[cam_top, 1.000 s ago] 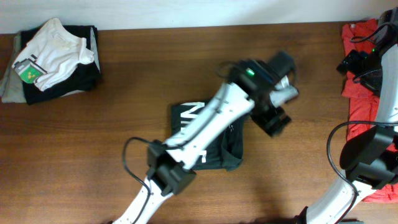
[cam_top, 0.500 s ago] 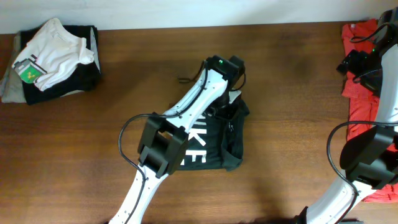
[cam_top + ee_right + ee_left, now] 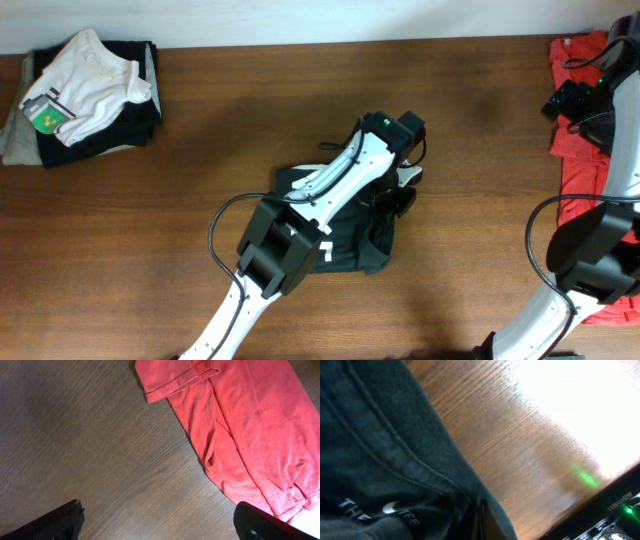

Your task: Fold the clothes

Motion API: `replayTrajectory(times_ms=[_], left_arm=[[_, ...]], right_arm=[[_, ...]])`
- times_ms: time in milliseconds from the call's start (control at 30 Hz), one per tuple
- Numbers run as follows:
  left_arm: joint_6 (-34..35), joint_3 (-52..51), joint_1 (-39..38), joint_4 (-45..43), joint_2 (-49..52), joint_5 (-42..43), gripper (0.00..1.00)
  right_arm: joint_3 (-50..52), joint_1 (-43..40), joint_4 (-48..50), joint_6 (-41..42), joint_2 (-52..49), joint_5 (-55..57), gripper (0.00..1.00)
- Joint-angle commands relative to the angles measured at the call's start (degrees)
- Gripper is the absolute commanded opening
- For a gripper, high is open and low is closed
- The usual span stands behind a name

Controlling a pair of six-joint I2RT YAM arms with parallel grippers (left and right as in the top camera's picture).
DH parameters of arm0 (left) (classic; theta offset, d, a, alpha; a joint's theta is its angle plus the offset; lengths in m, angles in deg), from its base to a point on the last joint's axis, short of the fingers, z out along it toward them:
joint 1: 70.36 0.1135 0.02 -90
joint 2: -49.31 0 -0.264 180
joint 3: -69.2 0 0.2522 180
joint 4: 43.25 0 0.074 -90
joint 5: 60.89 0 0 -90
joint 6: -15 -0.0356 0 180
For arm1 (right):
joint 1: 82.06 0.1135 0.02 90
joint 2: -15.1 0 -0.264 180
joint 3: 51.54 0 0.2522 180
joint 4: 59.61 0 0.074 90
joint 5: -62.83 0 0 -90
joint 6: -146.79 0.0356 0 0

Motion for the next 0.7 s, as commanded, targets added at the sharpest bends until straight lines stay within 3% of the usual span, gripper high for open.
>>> replayTrajectory(times_ms=[0, 100, 200, 300, 467, 667], left_arm=[[-2.1, 7.0, -0.3, 4.1, -1.4, -4.4, 0.00], [1.1, 19.2, 2.6, 12.2, -4.2, -15.3, 0.00], [1.1, 22.3, 7.0, 14.5, -5.8, -14.0, 0.01], [1.0, 15.8, 8.6, 14.5, -6.0, -9.1, 0.00], [-2.4, -4.6, 8.2, 14.5, -9.7, -1.7, 0.00], [-5.6, -7.8, 6.6, 14.5, -9.7, 4.3, 0.01]], right_arm=[[-0.6, 0.0, 0.0, 0.3, 0.7, 0.7, 0.99], [-0.6, 0.0, 0.0, 0.3, 0.7, 0.7, 0.99], [-0.6, 0.0, 0.0, 0.3, 0.7, 0.7, 0.99], [-0.6, 0.0, 0.0, 0.3, 0.7, 0.7, 0.99], [-0.6, 0.0, 0.0, 0.3, 0.7, 0.7, 0.99], [-0.6, 0.0, 0.0, 0.3, 0.7, 0.7, 0.99]])
